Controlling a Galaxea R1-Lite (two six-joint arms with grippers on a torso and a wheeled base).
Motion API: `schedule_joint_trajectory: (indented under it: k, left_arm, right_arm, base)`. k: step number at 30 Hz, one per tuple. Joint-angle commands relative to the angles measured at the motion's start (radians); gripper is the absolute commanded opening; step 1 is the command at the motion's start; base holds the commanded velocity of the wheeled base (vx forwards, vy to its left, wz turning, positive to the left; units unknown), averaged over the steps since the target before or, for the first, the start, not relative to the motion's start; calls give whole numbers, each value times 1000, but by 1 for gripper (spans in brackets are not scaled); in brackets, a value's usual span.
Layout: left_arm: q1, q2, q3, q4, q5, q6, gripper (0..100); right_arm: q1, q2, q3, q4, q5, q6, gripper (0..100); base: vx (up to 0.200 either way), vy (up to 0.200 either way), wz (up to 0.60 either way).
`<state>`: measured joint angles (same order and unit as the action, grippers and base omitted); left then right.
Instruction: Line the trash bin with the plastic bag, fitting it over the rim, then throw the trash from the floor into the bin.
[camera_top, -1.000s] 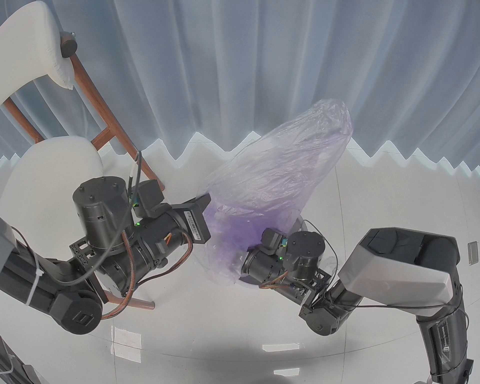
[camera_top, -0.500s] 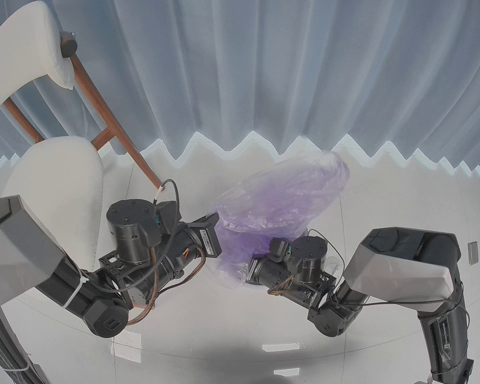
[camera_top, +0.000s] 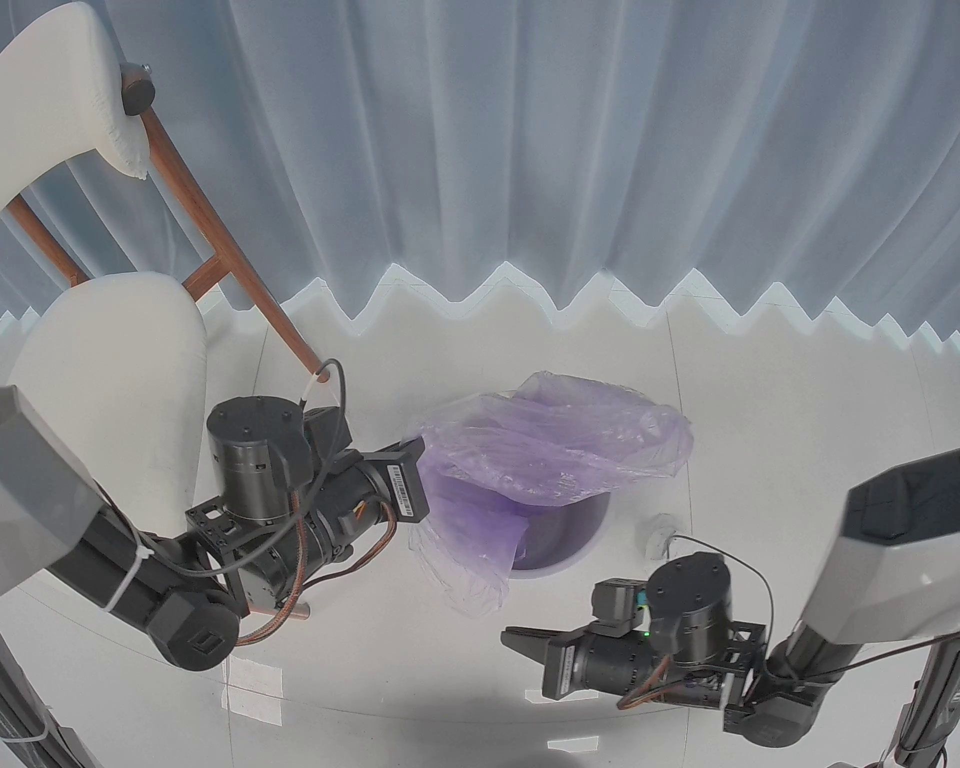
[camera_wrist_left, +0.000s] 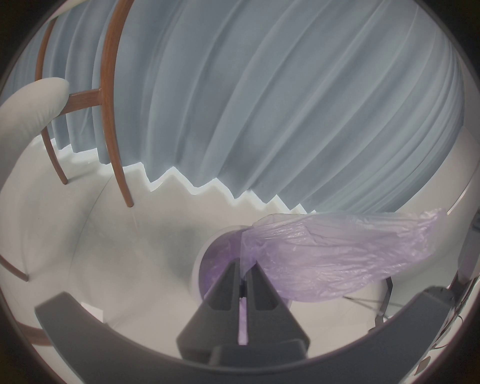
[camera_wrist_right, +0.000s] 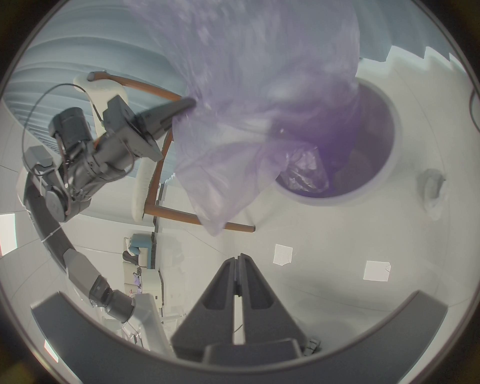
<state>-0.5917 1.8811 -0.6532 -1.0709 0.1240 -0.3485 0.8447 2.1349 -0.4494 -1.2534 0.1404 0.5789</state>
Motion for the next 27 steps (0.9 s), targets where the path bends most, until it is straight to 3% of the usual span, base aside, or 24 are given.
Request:
schedule_joint_trajectory:
  k: [1, 2, 3, 4, 9, 15, 24, 25, 27]
  left_arm:
    - [1, -132, 6, 140, 0, -1, 0]
    - [7, -142, 0, 167, 0, -1, 0]
    - [9, -142, 0, 167, 0, -1, 0]
    - [10, -148, 0, 170, 0, -1, 0]
    - [7, -161, 1, 180, 2, -1, 0]
    - [-3, -152, 9, 180, -6, 2, 0]
    - [-46, -92, 55, 114, 5, 68, 0]
    - [-46, -86, 61, 86, 5, 85, 0]
    - [-46, -77, 66, 45, 8, 94, 0]
  right_arm:
    - [-72, -204, 101, 34, 2, -7, 0]
    - [-144, -205, 84, 62, 1, -19, 0]
    - [-156, -204, 78, 65, 1, -25, 0]
    - [-239, -184, 34, 72, 1, -90, 0]
    - [-355, -75, -109, 58, -5, -209, 0]
    - [-360, -112, -120, 43, -7, -208, 0]
    - [-288, -339, 93, -3, -13, -156, 0]
    - [-274, -403, 107, 11, -13, -128, 100]
    - [-269, -469, 100, 46, -33, -90, 100]
  base:
    - [0, 0, 0]
    - [0, 0, 0]
    - [0, 0, 0]
    - [0, 0, 0]
    - [0, 0, 0]
    - [0, 0, 0]
    - [0, 0, 0]
    - [0, 0, 0]
    - [0, 0, 0]
